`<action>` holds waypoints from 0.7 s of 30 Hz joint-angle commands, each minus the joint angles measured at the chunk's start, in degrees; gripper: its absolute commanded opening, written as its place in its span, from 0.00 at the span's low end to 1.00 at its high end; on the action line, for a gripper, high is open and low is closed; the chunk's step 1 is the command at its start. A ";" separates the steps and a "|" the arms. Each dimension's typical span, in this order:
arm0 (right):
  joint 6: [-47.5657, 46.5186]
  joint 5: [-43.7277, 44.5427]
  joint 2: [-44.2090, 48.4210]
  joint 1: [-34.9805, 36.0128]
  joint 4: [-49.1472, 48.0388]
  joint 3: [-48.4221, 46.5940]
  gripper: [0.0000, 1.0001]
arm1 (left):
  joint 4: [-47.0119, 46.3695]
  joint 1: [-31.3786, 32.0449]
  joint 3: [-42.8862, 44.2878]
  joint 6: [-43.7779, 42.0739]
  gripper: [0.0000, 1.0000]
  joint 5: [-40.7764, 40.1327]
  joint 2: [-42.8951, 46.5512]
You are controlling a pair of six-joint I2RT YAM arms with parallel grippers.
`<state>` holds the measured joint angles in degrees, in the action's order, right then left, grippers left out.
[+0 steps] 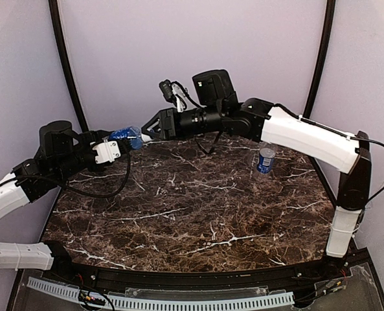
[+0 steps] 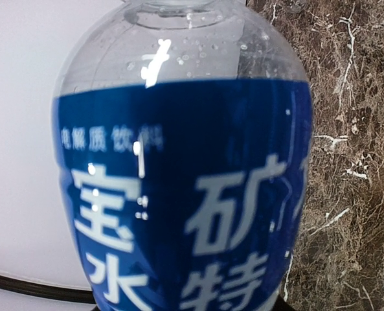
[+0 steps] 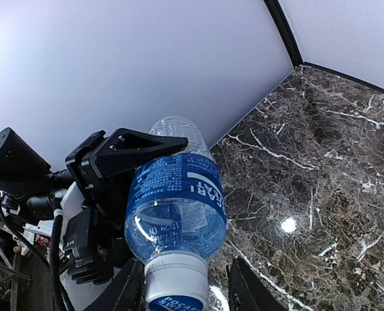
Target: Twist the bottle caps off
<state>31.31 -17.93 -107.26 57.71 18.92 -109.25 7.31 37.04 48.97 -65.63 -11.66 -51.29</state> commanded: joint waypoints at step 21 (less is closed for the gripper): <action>-7.49 -7.71 -0.60 0.83 -4.08 1.98 0.00 | 7.23 0.57 -0.41 0.51 0.38 6.61 2.27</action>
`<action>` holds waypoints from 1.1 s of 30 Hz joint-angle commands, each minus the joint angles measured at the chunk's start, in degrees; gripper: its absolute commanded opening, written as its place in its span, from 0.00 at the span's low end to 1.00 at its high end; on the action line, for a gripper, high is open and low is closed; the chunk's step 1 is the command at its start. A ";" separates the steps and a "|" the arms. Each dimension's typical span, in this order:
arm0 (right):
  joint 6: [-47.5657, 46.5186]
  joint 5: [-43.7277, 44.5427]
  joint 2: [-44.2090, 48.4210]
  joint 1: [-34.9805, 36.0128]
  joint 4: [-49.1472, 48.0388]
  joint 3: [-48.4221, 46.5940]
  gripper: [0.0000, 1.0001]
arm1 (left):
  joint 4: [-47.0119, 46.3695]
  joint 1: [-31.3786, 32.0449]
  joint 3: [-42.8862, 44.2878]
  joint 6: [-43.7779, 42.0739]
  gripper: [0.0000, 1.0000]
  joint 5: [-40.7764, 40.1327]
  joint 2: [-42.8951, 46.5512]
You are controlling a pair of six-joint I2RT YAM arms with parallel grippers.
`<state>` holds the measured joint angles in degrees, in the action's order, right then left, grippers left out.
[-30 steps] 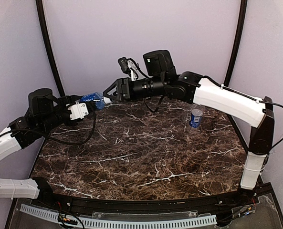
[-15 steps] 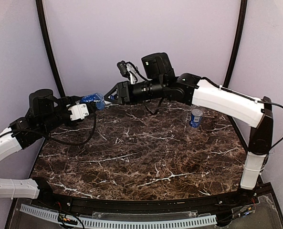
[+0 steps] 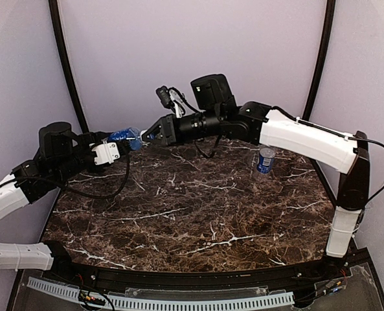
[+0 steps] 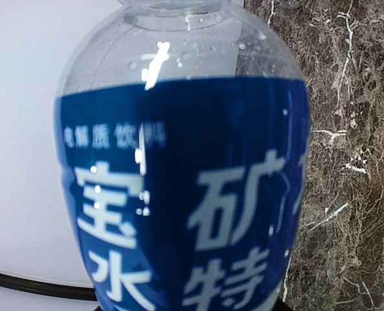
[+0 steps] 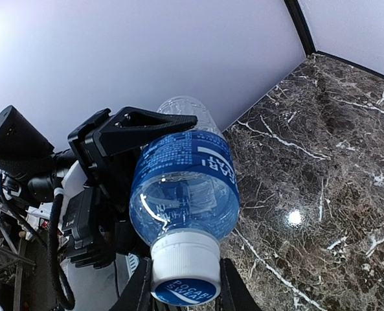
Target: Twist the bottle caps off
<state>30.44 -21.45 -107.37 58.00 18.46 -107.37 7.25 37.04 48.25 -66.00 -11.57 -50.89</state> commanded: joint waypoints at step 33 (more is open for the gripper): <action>-60.13 24.03 18.86 14.54 -16.62 23.77 0.99 | 16.60 0.67 1.90 18.79 0.37 16.37 1.58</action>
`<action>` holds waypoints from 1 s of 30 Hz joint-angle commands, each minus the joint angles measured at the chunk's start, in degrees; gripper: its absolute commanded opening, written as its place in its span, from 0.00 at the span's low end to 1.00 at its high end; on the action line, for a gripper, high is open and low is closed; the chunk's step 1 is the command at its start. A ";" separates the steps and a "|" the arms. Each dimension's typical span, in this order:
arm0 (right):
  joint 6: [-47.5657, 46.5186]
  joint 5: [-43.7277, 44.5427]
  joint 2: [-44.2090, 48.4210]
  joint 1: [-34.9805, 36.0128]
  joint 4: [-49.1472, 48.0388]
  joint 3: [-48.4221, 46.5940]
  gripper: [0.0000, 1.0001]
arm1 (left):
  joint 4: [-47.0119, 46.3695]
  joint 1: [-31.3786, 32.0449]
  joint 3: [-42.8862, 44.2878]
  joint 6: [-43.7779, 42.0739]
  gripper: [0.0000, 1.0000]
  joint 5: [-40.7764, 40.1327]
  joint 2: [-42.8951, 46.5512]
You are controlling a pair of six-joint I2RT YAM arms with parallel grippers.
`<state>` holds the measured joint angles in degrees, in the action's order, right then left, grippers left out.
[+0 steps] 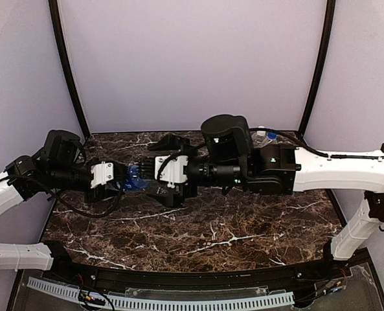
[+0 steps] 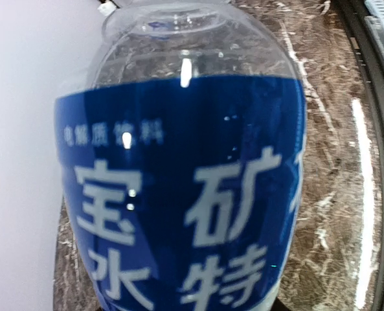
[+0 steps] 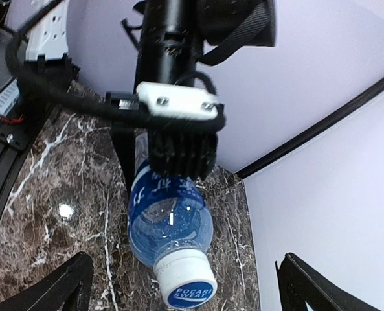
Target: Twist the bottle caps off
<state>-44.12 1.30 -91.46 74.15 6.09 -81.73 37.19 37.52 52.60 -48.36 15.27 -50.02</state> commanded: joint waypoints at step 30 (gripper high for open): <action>75.94 -20.36 -18.23 -15.72 9.92 -29.95 0.51 | -34.07 0.74 -8.23 -7.73 0.38 -31.51 -0.31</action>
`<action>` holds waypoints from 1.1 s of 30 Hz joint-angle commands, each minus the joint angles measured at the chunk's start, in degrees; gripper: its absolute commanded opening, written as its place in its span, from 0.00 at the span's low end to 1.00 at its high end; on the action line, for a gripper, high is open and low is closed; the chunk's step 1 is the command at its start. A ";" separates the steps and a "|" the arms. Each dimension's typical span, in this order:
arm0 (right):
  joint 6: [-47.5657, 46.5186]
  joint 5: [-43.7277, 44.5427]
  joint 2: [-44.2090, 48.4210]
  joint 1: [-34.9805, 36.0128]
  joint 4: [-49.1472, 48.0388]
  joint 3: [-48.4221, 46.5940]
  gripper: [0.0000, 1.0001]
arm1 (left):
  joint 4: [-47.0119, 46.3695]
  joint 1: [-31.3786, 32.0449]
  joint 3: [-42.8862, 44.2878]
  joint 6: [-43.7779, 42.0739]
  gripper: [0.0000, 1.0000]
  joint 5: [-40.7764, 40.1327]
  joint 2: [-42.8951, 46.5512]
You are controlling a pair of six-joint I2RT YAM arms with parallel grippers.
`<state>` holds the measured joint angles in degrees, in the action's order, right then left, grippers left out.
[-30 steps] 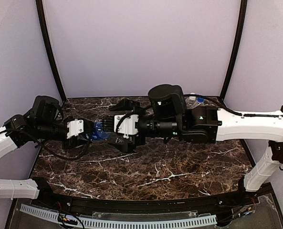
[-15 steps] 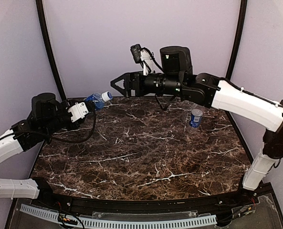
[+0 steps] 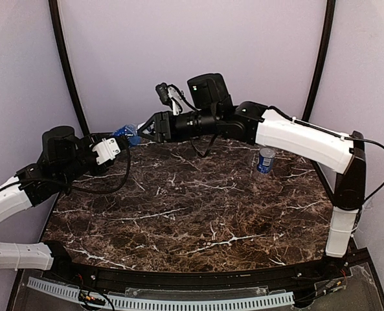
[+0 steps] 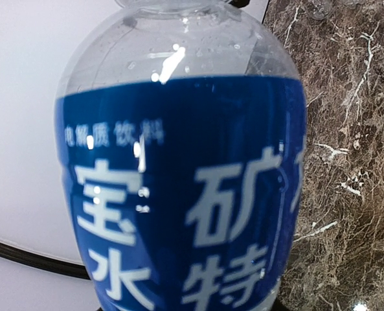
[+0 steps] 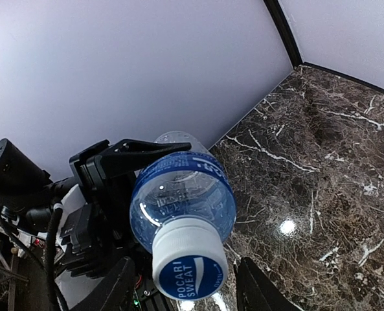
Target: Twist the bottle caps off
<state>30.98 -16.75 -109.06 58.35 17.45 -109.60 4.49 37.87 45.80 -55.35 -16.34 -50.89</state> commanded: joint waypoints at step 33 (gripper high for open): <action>-80.24 13.98 12.66 17.92 0.06 21.00 0.00 | 39.30 0.80 8.81 6.49 0.30 49.51 2.42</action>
<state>-33.43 -10.04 -94.06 73.82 20.62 -89.71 43.53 38.41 52.56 -48.23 25.65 -48.62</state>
